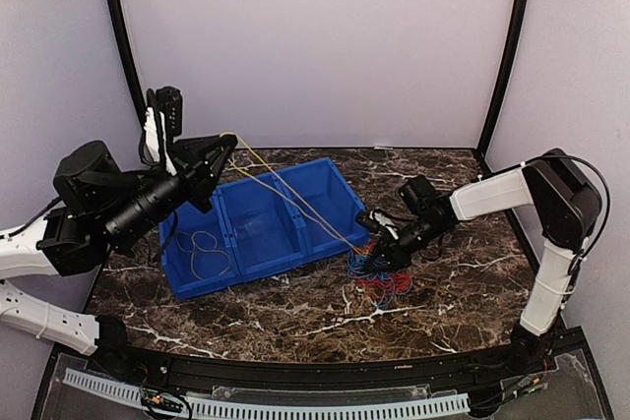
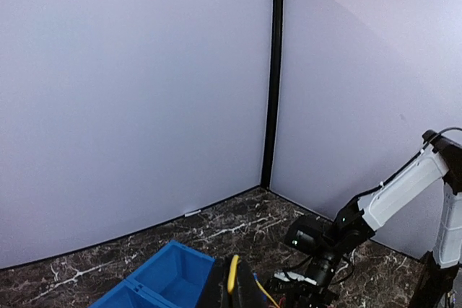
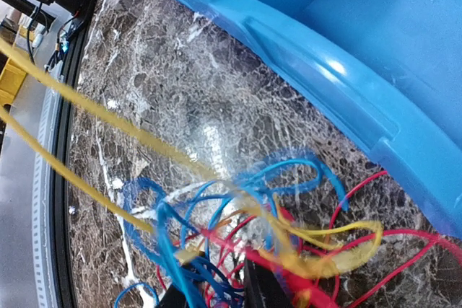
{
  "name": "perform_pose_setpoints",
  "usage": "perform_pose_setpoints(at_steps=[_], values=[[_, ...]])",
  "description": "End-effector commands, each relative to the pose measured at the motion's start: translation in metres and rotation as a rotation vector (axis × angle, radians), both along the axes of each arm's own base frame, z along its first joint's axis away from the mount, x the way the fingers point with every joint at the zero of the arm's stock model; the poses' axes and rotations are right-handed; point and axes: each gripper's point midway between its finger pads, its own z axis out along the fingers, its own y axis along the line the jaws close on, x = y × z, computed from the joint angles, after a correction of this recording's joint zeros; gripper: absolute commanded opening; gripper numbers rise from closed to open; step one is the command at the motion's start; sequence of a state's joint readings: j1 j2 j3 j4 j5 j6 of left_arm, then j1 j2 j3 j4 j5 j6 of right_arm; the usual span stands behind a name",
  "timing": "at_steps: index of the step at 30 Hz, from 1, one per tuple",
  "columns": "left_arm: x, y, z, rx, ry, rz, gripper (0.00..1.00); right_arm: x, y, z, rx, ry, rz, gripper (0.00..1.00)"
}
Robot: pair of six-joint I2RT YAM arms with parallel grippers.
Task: Untangle the cables
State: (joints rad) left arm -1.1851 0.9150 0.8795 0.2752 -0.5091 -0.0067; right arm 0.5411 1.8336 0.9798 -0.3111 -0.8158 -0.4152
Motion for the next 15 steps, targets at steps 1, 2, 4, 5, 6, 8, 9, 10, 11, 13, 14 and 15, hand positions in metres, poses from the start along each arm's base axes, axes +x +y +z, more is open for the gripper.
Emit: perform_pose_setpoints(at_steps=[1,2,4,5,6,8,9,10,11,13,14,15], values=[[-0.018,0.067,0.125,-0.193,-0.197,0.096,0.00,0.001,-0.021,-0.026,-0.121,0.037,-0.040,0.23],[-0.019,0.072,0.134,-0.196,-0.208,0.100,0.00,0.001,-0.021,-0.027,-0.124,0.038,-0.042,0.25],[-0.021,0.076,0.140,-0.210,-0.210,0.100,0.00,0.002,-0.021,-0.027,-0.127,0.037,-0.043,0.27],[-0.022,0.075,0.140,-0.213,-0.209,0.096,0.00,0.002,-0.022,-0.027,-0.127,0.035,-0.042,0.28],[-0.022,0.075,0.138,-0.218,-0.201,0.090,0.00,0.002,-0.021,-0.027,-0.125,0.035,-0.040,0.25],[-0.021,0.072,0.131,-0.221,-0.183,0.079,0.00,0.002,-0.021,-0.026,-0.123,0.035,-0.040,0.20],[-0.021,0.070,0.127,-0.218,-0.178,0.074,0.00,0.001,-0.022,-0.026,-0.123,0.038,-0.041,0.18],[-0.020,0.065,0.122,-0.208,-0.168,0.061,0.00,0.002,-0.022,-0.026,-0.121,0.038,-0.042,0.17],[-0.020,0.063,0.119,-0.203,-0.162,0.054,0.00,0.001,-0.022,-0.026,-0.120,0.040,-0.042,0.16],[-0.021,0.058,0.116,-0.191,-0.153,0.037,0.00,0.002,-0.023,-0.026,-0.120,0.041,-0.044,0.15],[-0.021,0.056,0.115,-0.181,-0.152,0.027,0.00,0.002,-0.024,-0.028,-0.125,0.042,-0.046,0.14],[-0.022,0.056,0.118,-0.182,-0.154,0.025,0.00,0.002,-0.024,-0.028,-0.127,0.042,-0.047,0.13]])
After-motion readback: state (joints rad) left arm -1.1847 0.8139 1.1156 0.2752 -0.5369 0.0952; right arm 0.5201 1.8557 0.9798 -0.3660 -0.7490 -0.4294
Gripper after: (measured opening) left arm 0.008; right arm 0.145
